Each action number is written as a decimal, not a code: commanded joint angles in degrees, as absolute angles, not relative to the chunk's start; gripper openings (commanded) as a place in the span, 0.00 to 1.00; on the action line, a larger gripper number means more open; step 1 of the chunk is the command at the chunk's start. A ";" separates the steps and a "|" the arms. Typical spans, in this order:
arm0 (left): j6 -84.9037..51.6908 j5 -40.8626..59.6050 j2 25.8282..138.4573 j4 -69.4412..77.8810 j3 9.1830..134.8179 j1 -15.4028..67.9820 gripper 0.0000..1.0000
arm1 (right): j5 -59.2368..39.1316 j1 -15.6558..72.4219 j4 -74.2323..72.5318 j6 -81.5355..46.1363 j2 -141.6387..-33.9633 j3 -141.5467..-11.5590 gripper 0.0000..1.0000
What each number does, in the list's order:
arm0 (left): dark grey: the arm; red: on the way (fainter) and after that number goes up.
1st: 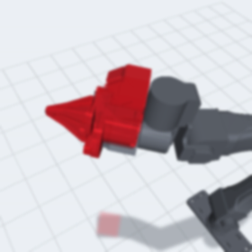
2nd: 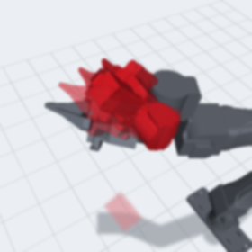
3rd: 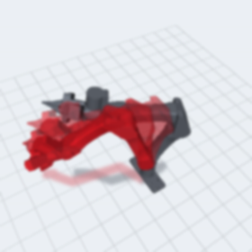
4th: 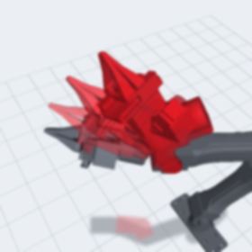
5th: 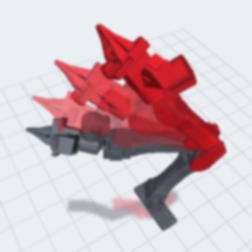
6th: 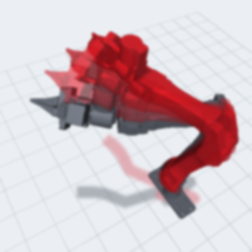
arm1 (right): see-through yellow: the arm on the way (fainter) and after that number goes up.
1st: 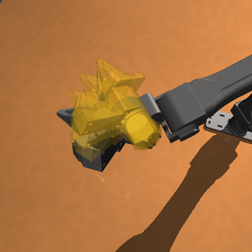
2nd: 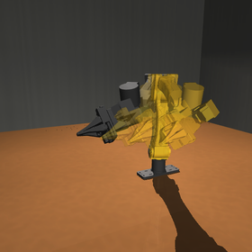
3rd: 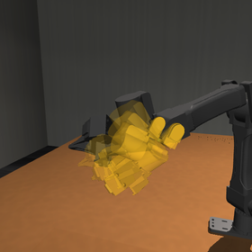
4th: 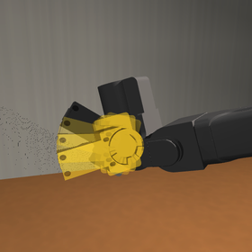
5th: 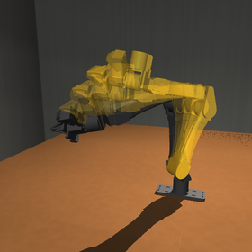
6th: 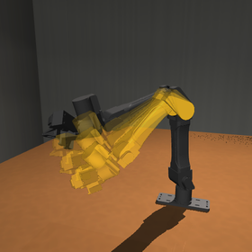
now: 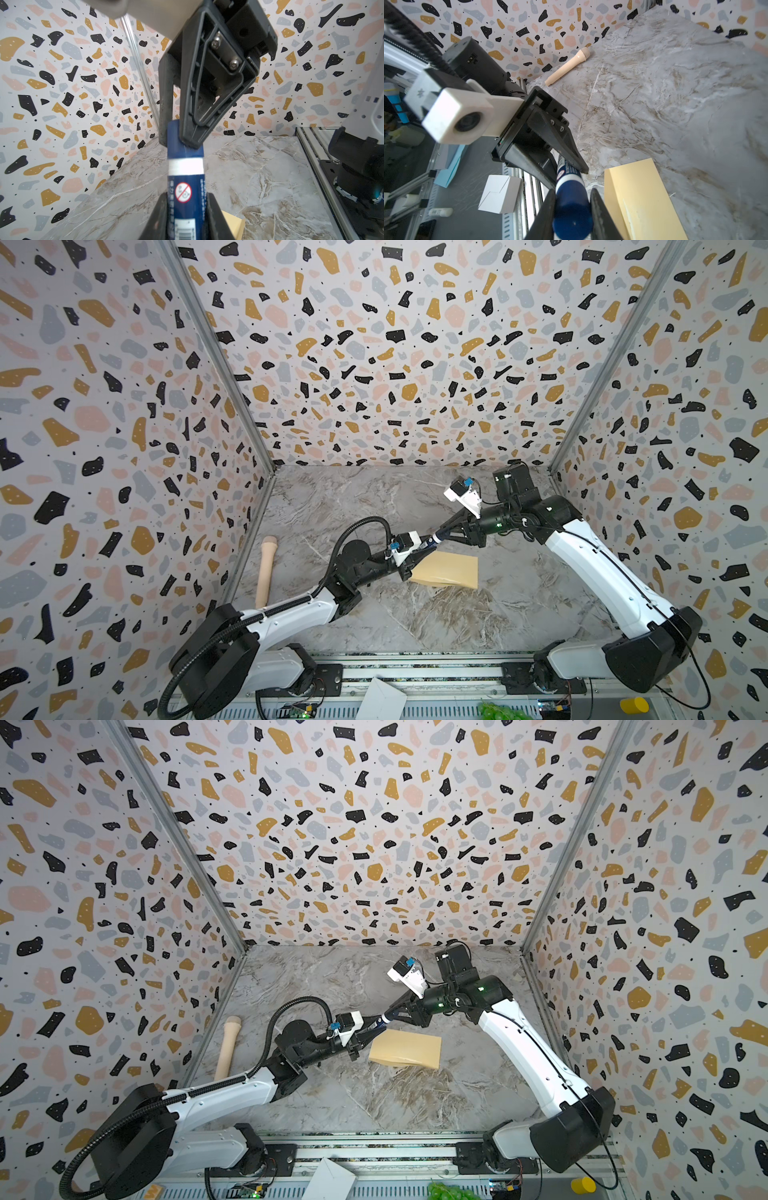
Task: Place the letter into the envelope and seal it
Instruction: 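Swing the right gripper with the cap away over the table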
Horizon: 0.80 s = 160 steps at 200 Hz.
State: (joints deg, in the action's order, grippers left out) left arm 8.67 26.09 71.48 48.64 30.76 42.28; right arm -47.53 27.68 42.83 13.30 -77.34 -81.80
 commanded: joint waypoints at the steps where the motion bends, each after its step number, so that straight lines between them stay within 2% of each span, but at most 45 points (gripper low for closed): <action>1: 8.45 27.95 72.79 38.22 27.78 41.48 0.00 | -47.46 26.24 37.37 17.12 -73.41 -84.57 0.00; 42: 8.70 24.69 71.26 39.70 26.57 41.48 0.00 | -45.23 26.37 37.21 12.34 -74.52 -84.82 0.00; 80: 7.18 23.43 68.51 41.14 26.27 41.48 0.00 | -29.04 25.21 33.92 3.39 -74.96 -82.08 0.00; 129: 5.32 22.72 65.80 41.91 26.37 41.48 0.00 | -10.22 18.46 29.18 -2.99 -80.85 -77.59 0.00; 160: 4.83 22.47 65.15 42.01 26.41 41.51 0.00 | -6.13 13.69 24.72 -4.48 -86.35 -74.99 0.00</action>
State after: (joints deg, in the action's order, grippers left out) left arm 6.00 22.98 66.39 38.26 26.22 41.71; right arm -13.45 16.47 28.95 -1.54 -83.72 -76.73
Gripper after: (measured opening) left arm 0.236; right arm 0.258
